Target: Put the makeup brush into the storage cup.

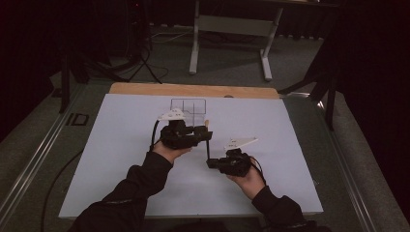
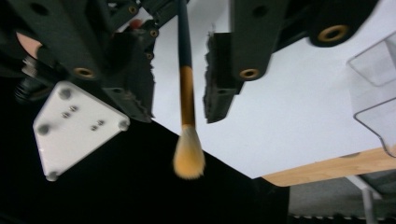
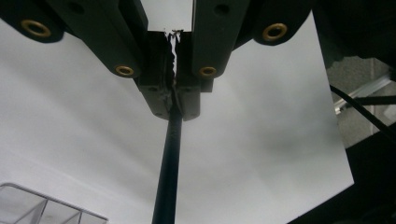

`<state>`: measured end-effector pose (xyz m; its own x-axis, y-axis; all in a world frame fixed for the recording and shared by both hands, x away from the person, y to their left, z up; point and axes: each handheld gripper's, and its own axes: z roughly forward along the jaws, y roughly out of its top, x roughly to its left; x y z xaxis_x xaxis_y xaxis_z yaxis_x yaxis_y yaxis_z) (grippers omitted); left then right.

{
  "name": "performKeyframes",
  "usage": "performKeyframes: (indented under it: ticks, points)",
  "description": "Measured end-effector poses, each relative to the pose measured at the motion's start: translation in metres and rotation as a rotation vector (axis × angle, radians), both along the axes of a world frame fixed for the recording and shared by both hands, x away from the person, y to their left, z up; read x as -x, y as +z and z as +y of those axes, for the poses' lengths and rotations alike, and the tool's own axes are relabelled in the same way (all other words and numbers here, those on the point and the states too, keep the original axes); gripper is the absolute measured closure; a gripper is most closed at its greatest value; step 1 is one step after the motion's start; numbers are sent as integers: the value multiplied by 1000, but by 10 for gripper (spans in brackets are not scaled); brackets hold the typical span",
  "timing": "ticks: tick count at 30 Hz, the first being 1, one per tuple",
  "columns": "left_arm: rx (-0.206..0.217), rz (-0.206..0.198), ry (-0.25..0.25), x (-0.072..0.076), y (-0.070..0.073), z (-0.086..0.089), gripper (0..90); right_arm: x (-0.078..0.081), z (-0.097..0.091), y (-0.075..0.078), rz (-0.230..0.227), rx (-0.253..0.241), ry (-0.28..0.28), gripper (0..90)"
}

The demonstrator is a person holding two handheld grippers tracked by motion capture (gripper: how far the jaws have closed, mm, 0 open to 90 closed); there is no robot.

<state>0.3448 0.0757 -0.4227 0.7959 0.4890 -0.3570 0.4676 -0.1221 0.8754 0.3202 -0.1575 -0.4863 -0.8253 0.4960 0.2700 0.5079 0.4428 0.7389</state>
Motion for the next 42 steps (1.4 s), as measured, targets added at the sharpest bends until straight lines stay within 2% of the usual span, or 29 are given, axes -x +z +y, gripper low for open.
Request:
performKeyframes:
  ticks: [3,4,6,8,11,12,14,19,24,26,30,32,36,39,42]
  points:
    - [-8,5,-11,-1,0,-2,652,0,1,-1,-2,9,6,861]
    - [-25,2,-2,-1,0,-3,652,0,2,-1,-2,9,10,861]
    - [-7,5,1,-1,1,-2,699,1,2,-1,-4,12,10,861]
    - [-6,6,1,-2,1,-2,717,1,2,-1,-2,13,11,861]
    - [-14,16,-3,-2,0,-3,730,0,2,-1,2,13,8,861]
    - [-23,12,7,-1,0,-3,751,0,2,-1,-1,13,10,861]
    - [-16,15,-2,-2,-1,-3,816,1,2,-1,-2,16,10,861]
    - [-28,25,-12,-1,1,-4,838,0,3,-2,-1,15,14,860]
    - [-30,13,-5,0,3,-5,842,1,3,-1,-2,5,14,858]
    - [-30,-9,-12,1,4,-6,842,1,2,0,-2,1,13,848]
    - [-40,-45,3,2,7,-4,842,1,1,3,-22,-14,30,672]
    - [-35,-48,10,1,9,-2,842,2,1,5,-38,-21,30,619]
    - [-49,-75,25,1,15,1,843,1,-2,7,-36,-40,42,569]
    - [-46,-85,33,0,17,4,843,3,-3,9,-54,-25,38,474]
    - [-52,-91,44,0,19,5,843,4,-4,10,-69,-8,21,314]
